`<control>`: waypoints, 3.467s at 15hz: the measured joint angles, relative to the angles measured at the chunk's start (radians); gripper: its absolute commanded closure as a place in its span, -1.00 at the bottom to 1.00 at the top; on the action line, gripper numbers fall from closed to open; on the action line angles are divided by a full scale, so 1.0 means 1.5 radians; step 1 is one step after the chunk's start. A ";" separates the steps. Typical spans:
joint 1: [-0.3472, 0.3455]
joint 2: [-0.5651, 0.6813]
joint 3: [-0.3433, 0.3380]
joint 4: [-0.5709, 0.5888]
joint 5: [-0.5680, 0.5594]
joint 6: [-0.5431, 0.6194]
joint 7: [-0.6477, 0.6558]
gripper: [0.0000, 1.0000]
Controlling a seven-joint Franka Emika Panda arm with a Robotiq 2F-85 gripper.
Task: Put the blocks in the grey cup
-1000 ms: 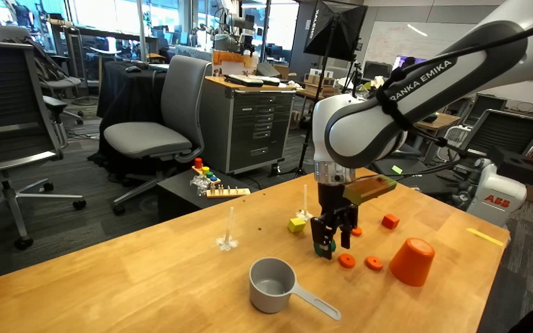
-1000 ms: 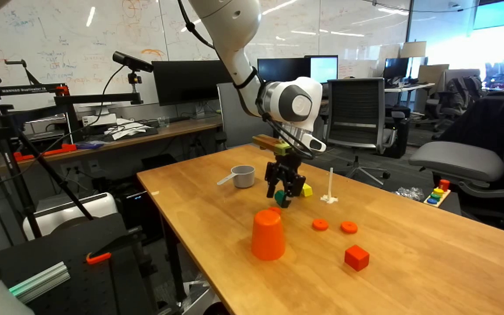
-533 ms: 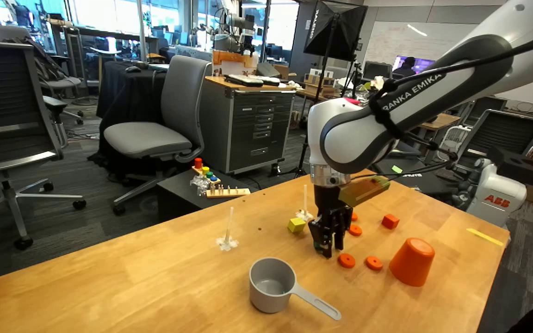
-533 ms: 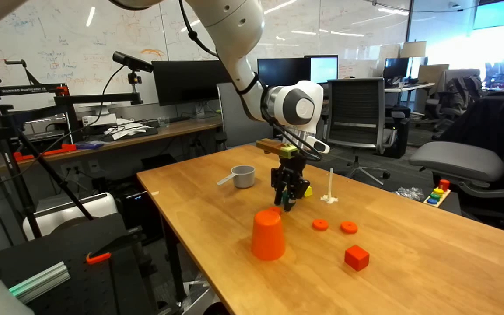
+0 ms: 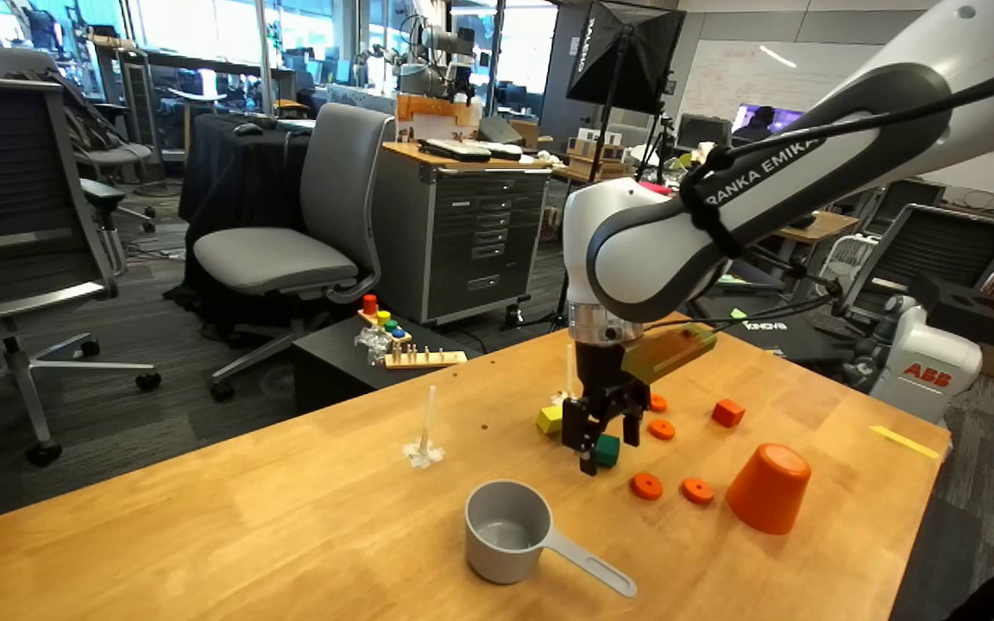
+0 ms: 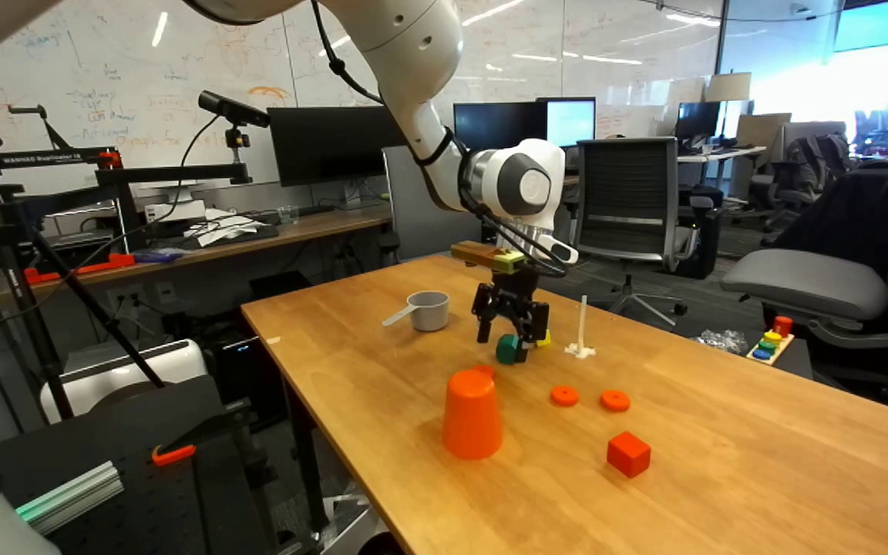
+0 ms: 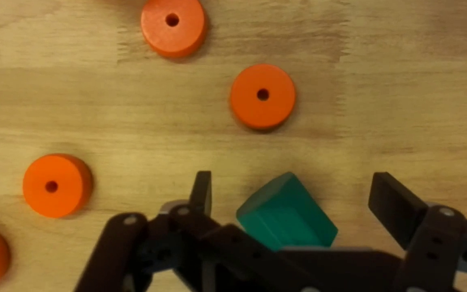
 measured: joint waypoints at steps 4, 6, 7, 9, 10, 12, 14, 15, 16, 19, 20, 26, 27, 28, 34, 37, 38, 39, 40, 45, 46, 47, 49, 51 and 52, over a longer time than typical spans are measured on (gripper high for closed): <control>0.005 0.000 -0.008 0.018 -0.032 -0.036 0.000 -1.00; 0.017 0.001 -0.019 0.035 -0.066 -0.091 0.000 -1.00; 0.025 0.002 -0.023 0.045 -0.083 -0.125 0.000 -1.00; 0.041 0.010 -0.026 0.070 -0.120 -0.194 -0.003 -1.00; 0.048 0.017 -0.026 0.083 -0.136 -0.220 -0.005 -1.00; 0.063 0.036 -0.027 0.110 -0.169 -0.255 -0.011 -1.00; 0.074 0.058 -0.027 0.138 -0.198 -0.272 -0.020 -1.00; 0.079 0.070 -0.027 0.154 -0.211 -0.272 -0.021 -1.00; 0.082 0.081 -0.027 0.169 -0.218 -0.272 -0.022 -1.00; 0.085 0.113 -0.027 0.220 -0.223 -0.263 -0.027 -0.94; 0.085 0.122 -0.027 0.236 -0.223 -0.257 -0.030 -0.48; 0.080 0.157 -0.019 0.286 -0.190 -0.205 -0.052 0.22; 0.075 0.157 -0.015 0.286 -0.176 -0.202 -0.057 0.39; 0.067 0.156 -0.008 0.286 -0.162 -0.199 -0.062 0.53; 0.030 0.150 0.014 0.286 -0.114 -0.187 -0.072 0.28; 0.024 0.149 0.016 0.286 -0.106 -0.173 -0.071 0.65; 0.023 0.149 0.017 0.285 -0.101 -0.170 -0.071 0.65; 0.021 0.148 0.019 0.285 -0.094 -0.166 -0.071 0.65; 0.019 0.148 0.022 0.284 -0.086 -0.164 -0.071 0.65; 0.007 0.130 0.037 0.266 -0.050 -0.149 -0.071 0.65; 0.006 0.123 0.041 0.260 -0.046 -0.144 -0.071 0.65; 0.006 0.114 0.045 0.254 -0.042 -0.139 -0.071 0.65; 0.007 0.092 0.056 0.239 -0.039 -0.129 -0.071 0.65; 0.013 0.064 0.066 0.224 -0.036 -0.121 -0.070 0.65; 0.019 0.051 0.067 0.218 -0.033 -0.118 -0.070 0.65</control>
